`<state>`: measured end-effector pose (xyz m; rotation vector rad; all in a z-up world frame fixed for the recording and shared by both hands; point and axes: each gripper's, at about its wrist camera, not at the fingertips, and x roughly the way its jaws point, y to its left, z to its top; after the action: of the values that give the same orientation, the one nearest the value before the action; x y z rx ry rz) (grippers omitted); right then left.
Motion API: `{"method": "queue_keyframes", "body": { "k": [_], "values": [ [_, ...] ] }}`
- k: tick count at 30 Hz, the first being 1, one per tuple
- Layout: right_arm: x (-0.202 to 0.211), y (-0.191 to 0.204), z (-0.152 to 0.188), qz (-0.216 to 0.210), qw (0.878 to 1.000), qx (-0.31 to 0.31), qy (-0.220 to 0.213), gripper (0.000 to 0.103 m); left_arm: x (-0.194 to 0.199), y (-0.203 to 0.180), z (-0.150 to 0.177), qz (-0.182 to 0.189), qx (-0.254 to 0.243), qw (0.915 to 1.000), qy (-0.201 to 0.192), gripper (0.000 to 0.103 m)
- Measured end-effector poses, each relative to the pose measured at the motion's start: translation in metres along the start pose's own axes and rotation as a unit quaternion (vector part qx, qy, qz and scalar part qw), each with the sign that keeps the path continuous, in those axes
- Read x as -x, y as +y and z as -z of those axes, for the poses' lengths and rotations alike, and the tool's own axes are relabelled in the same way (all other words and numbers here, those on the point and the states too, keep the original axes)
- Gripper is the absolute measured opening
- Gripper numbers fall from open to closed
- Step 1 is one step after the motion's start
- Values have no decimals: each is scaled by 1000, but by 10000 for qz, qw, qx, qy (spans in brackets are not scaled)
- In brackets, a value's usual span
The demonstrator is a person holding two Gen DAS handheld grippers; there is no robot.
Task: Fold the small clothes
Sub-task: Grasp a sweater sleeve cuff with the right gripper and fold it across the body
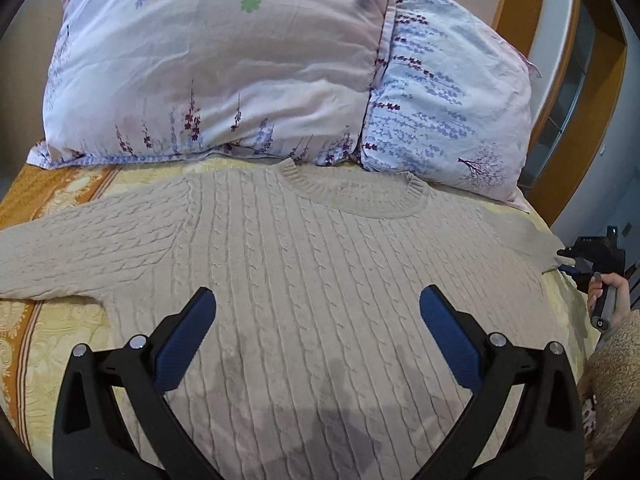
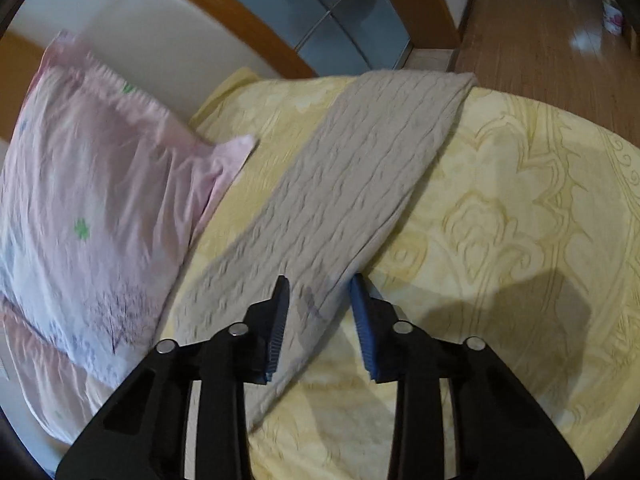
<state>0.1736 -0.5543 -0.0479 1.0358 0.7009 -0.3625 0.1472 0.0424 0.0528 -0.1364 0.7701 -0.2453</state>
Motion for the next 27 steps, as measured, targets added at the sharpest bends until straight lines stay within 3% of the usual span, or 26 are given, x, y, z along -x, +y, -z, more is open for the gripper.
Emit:
{"method": "queue_keyframes", "body": {
  "k": [7, 14, 21, 27],
  "values": [
    [-5, -8, -12, 25, 9996, 60, -275, 11, -18, 16, -8, 225, 326, 9988, 270, 101],
    [22, 34, -4, -168, 9902, 1052, -901, 9, -22, 25, -12, 399, 550, 9975, 192, 101],
    [62, 123, 53, -1082, 9554, 2504, -1130, 9, -24, 37, -15, 507, 870, 9948, 161, 101],
    [61, 180, 147, -1981, 9146, 3518, -239, 9, -24, 41, -14, 570, 1013, 9931, 157, 101]
  ]
}}
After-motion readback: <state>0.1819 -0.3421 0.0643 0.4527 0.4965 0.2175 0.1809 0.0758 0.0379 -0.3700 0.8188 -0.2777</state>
